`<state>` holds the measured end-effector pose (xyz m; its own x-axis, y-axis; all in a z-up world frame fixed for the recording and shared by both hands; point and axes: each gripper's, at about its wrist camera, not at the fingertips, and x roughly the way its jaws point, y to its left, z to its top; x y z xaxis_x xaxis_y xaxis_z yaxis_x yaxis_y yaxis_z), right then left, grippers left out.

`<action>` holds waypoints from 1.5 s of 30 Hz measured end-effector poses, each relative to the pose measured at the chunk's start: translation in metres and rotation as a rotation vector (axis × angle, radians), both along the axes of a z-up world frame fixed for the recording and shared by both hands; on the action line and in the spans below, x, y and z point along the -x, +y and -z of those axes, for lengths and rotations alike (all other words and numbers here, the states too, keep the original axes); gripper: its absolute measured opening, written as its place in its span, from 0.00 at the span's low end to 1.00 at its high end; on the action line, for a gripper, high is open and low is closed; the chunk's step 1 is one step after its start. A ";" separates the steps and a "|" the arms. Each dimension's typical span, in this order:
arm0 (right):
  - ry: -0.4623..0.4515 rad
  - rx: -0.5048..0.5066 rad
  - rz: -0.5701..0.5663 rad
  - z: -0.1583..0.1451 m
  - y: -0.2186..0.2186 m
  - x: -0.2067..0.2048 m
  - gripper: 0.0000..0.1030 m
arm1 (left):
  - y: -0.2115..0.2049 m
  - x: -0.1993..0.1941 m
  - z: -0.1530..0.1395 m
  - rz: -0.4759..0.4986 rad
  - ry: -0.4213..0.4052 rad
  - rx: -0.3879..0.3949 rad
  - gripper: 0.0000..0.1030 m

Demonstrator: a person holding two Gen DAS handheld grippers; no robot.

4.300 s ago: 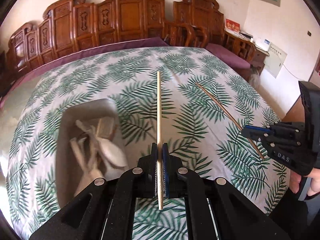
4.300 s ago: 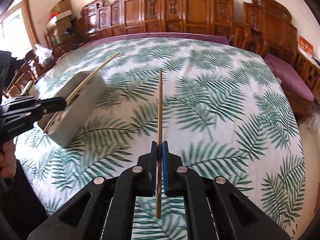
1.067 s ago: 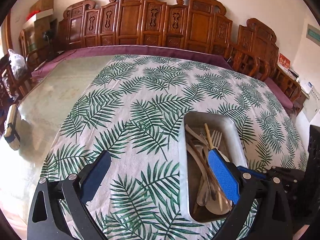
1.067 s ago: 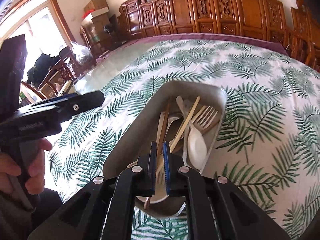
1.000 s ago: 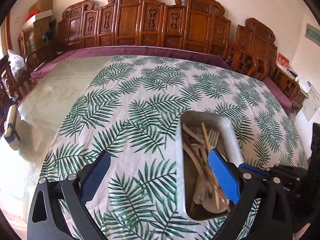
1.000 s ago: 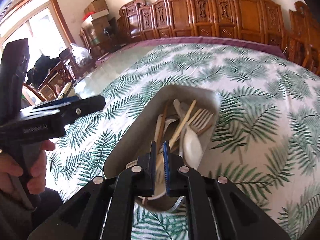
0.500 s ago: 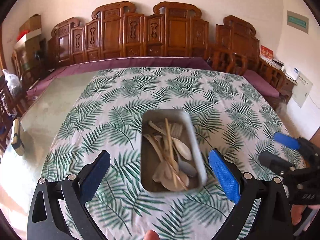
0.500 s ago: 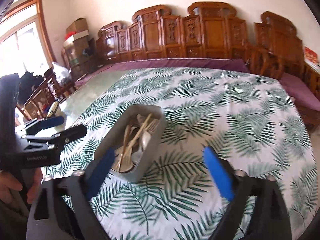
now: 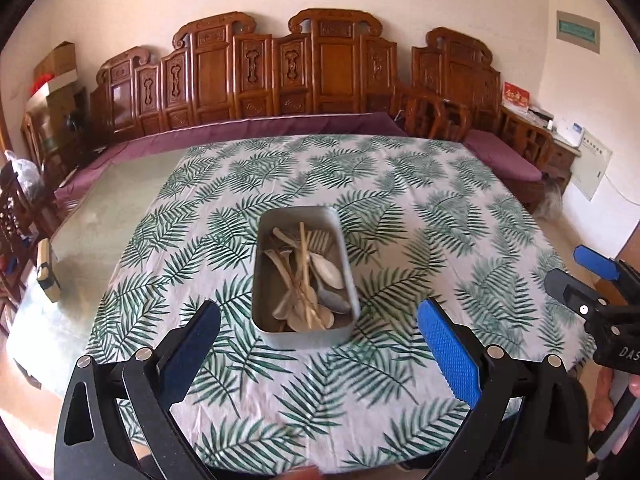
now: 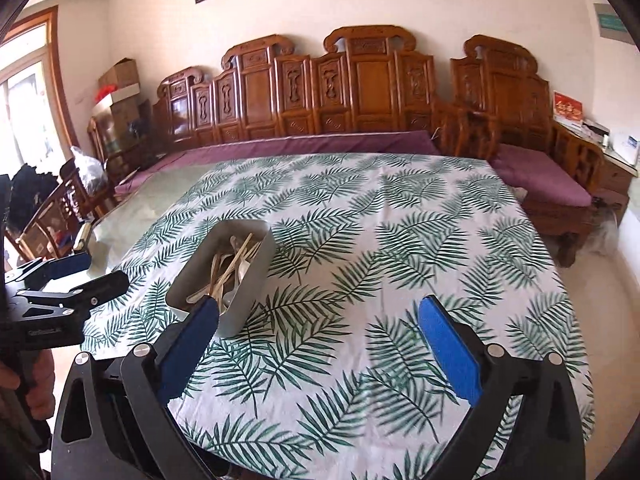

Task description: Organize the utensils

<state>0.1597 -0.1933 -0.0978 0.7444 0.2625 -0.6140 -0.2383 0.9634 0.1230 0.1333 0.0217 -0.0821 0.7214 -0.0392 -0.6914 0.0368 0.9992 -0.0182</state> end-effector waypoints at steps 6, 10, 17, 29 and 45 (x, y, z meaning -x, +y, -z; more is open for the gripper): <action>-0.049 -0.005 0.030 -0.022 -0.013 0.026 0.98 | -0.015 0.024 -0.023 0.009 -0.048 -0.009 0.93; -0.097 -0.018 0.040 -0.042 -0.020 0.043 0.98 | -0.023 0.035 -0.042 0.016 -0.085 -0.014 0.93; -0.205 -0.028 0.045 -0.083 -0.022 0.071 0.98 | -0.033 0.057 -0.083 0.030 -0.171 0.003 0.92; -0.355 -0.016 0.063 -0.140 -0.020 0.111 0.98 | -0.043 0.085 -0.139 0.028 -0.308 0.004 0.93; -0.375 -0.012 0.077 -0.149 -0.027 0.115 0.98 | -0.037 0.100 -0.149 -0.002 -0.352 0.012 0.93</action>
<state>0.0445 -0.2208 0.0509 0.9345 0.2028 -0.2927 -0.1960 0.9792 0.0526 0.0331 -0.0148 0.0668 0.9157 -0.0443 -0.3994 0.0410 0.9990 -0.0170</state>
